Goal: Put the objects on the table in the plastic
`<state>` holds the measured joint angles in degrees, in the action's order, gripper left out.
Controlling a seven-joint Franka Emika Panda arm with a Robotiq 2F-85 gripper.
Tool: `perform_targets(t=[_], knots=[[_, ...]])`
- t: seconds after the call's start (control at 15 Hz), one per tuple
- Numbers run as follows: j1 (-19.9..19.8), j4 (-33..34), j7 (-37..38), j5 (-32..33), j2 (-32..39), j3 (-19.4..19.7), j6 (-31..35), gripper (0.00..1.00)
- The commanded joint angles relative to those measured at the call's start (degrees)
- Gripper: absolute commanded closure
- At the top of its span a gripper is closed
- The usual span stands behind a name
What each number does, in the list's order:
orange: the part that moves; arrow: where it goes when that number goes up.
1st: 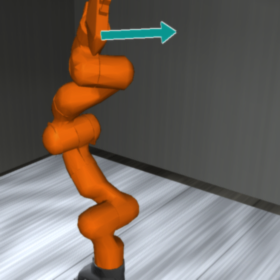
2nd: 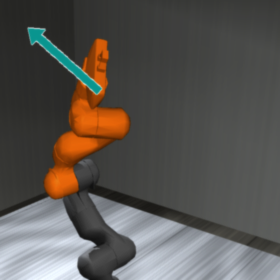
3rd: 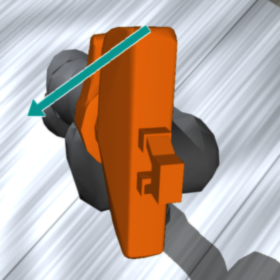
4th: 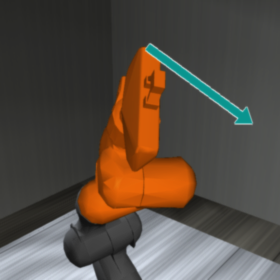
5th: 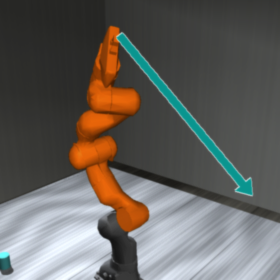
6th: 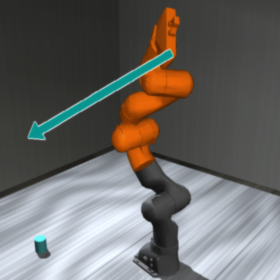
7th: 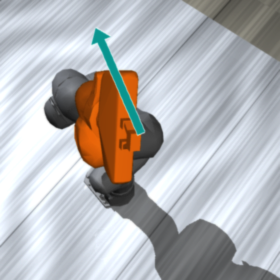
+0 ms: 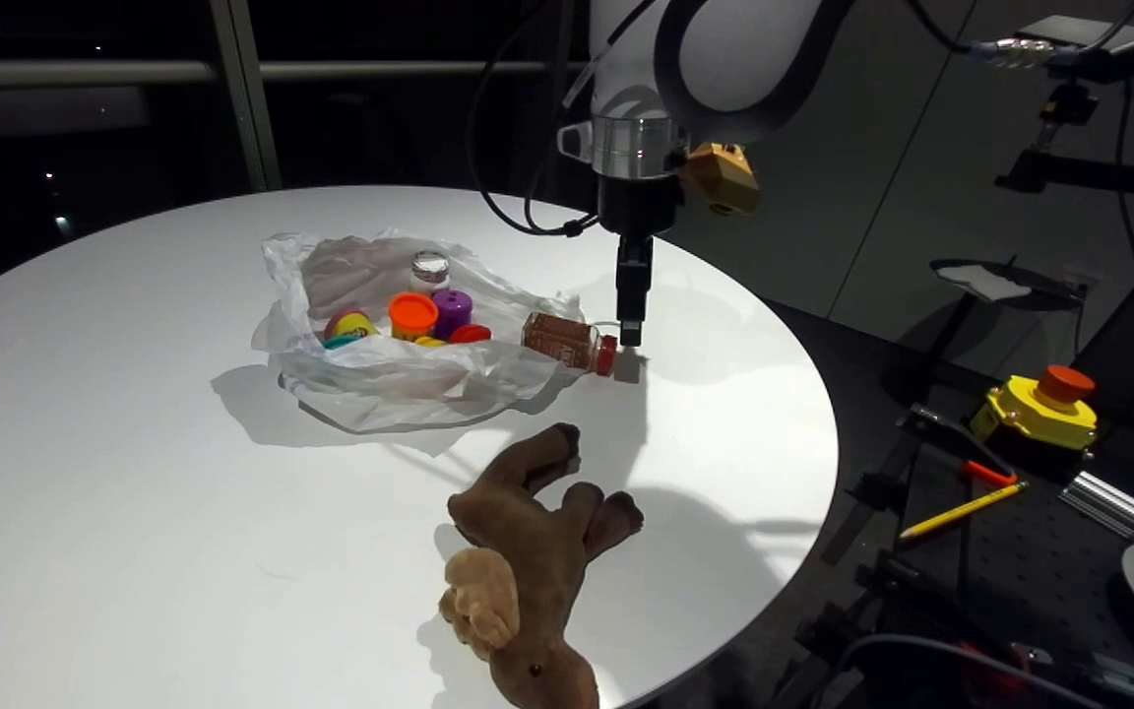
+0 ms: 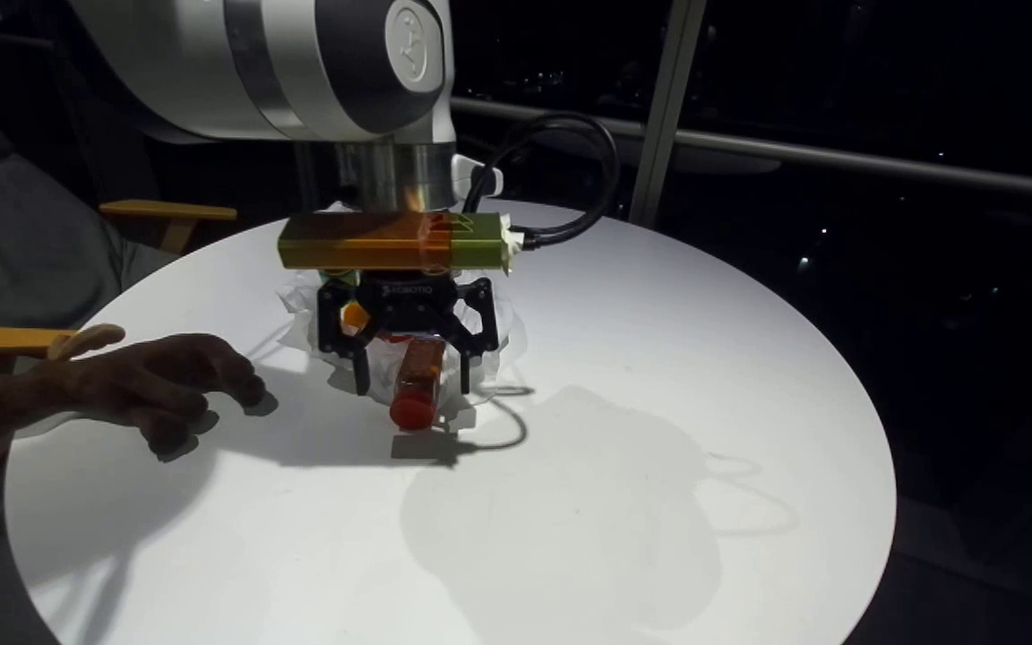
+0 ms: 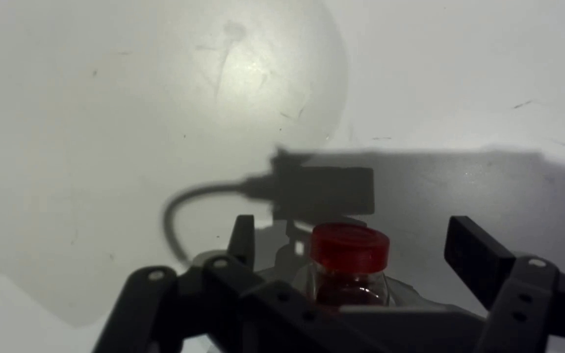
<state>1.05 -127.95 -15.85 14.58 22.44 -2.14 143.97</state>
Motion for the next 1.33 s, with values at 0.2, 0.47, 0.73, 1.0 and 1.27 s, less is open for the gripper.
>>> perform_targets(t=[0.2,0.47,0.73,1.0,1.27], knots=[[-3.81,-1.03,-4.60,-7.90,1.04,-3.08,6.48,0.00],[-2.84,-1.71,-2.19,-8.06,2.78,-2.33,11.73,0.00],[-1.98,-1.77,-0.37,-6.82,4.40,-1.32,12.34,0.00],[-3.17,-2.05,-1.79,-7.85,5.03,-2.58,13.28,0.44],[-3.16,-2.85,-1.60,-7.65,4.32,-2.59,15.74,0.77]])
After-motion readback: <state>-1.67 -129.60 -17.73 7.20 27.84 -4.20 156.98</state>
